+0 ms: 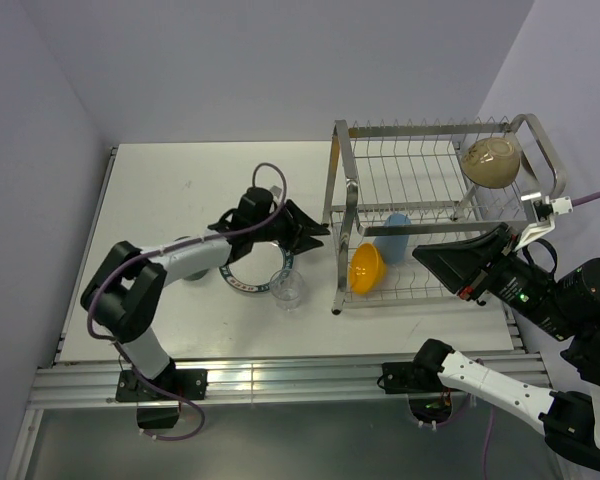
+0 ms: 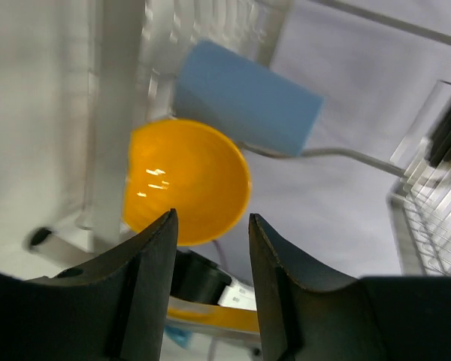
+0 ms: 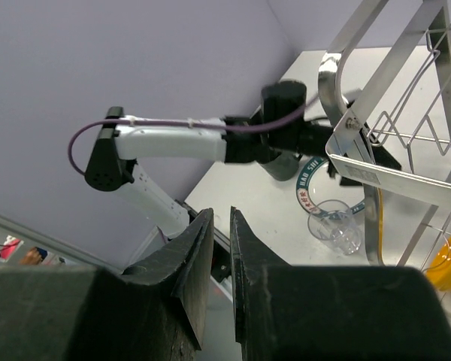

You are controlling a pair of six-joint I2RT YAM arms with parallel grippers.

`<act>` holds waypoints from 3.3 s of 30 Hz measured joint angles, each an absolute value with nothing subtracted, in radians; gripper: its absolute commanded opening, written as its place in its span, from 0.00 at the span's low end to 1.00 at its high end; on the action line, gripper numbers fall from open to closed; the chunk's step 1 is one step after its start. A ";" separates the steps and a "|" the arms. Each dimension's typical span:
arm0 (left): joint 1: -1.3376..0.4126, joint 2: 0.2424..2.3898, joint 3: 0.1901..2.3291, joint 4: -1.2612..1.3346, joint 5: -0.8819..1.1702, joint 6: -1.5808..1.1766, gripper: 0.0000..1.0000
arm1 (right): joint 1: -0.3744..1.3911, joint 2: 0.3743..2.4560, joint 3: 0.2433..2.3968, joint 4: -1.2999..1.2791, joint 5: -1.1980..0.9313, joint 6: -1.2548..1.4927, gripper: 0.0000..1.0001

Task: Load the mixed dishes into the dish rack

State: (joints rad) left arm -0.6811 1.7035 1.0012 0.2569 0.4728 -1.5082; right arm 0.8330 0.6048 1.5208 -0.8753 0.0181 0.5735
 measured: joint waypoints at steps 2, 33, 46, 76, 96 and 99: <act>-0.651 1.672 1.063 0.097 0.439 -1.418 0.47 | 0.833 0.605 1.518 -0.876 0.018 0.572 0.22; -0.592 1.387 0.940 -0.673 0.186 -1.092 0.44 | 0.833 0.604 1.468 -0.853 0.010 0.568 0.22; -0.592 1.407 0.941 -0.672 0.167 -1.078 0.44 | 0.833 0.604 1.468 -0.853 0.010 0.575 0.22; -0.672 1.425 0.929 -0.587 0.160 -1.104 0.44 | 0.833 0.604 1.468 -0.853 0.010 0.576 0.22; -0.649 1.325 0.934 -0.575 0.137 -1.098 0.71 | 0.833 0.847 1.679 -0.906 -0.102 0.491 0.23; -0.622 1.290 0.973 -0.591 0.126 -1.083 0.71 | 0.839 0.894 1.679 -0.906 -0.140 0.484 0.22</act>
State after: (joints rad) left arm -0.6224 1.2903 0.9730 -0.5915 0.1261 -1.0828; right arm 0.8391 0.8944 1.6794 -0.9058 -0.1398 0.4843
